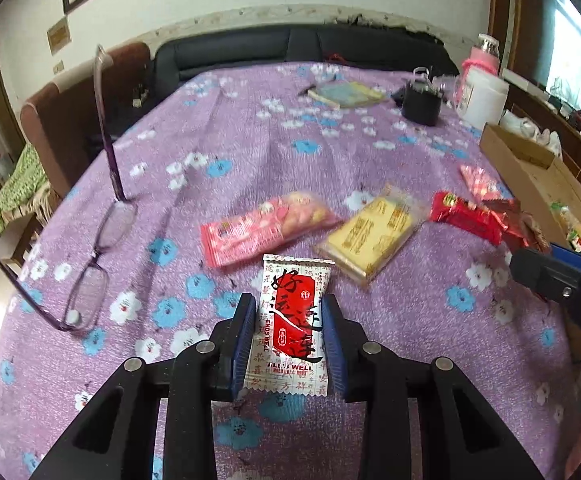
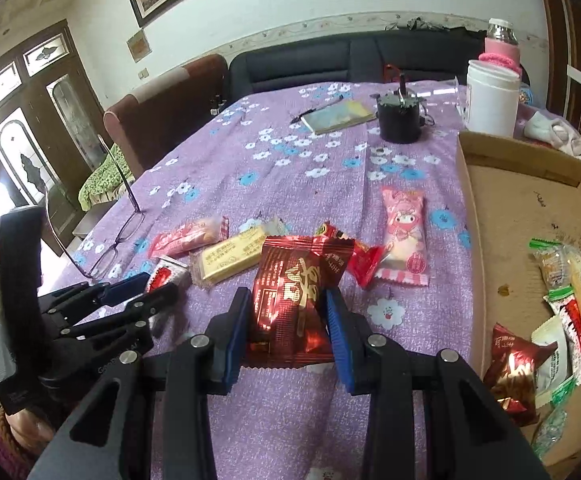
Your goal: Organize snacks
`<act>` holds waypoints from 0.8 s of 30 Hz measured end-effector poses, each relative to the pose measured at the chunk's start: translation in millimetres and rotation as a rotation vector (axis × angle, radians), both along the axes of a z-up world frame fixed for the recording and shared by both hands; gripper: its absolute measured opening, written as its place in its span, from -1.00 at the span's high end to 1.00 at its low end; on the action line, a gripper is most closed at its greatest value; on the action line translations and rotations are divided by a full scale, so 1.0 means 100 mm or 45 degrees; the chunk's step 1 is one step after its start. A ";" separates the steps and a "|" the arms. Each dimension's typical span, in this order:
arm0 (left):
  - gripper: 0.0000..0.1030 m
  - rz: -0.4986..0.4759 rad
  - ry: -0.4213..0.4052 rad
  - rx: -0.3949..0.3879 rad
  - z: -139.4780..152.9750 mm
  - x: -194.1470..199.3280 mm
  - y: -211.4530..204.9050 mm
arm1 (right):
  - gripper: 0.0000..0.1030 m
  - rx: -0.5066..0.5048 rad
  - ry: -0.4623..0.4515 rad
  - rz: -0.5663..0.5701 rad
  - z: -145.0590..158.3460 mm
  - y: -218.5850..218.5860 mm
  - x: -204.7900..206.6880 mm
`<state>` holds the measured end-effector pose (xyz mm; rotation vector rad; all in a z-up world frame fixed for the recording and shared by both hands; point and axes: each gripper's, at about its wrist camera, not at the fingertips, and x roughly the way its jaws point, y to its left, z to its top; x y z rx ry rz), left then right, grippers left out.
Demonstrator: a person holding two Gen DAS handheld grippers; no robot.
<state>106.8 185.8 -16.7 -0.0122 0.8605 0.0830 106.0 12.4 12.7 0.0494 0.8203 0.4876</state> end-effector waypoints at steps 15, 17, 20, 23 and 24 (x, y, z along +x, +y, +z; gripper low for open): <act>0.32 0.050 -0.181 0.037 0.60 -0.12 -0.46 | 0.29 0.044 -0.082 -0.088 0.17 -0.22 0.01; 0.32 0.074 -0.215 -0.004 0.60 -0.09 -0.54 | 0.29 0.047 -0.079 -0.104 0.17 -0.26 0.04; 0.32 0.097 -0.222 -0.046 0.47 -0.05 -0.57 | 0.29 0.055 -0.059 -0.122 0.15 -0.31 0.08; 0.32 0.104 -0.193 -0.043 0.37 -0.01 -0.51 | 0.29 0.046 -0.053 -0.122 0.12 -0.30 0.09; 0.32 0.113 -0.194 -0.043 0.35 -0.01 -0.49 | 0.29 0.044 -0.050 -0.118 0.10 -0.29 0.09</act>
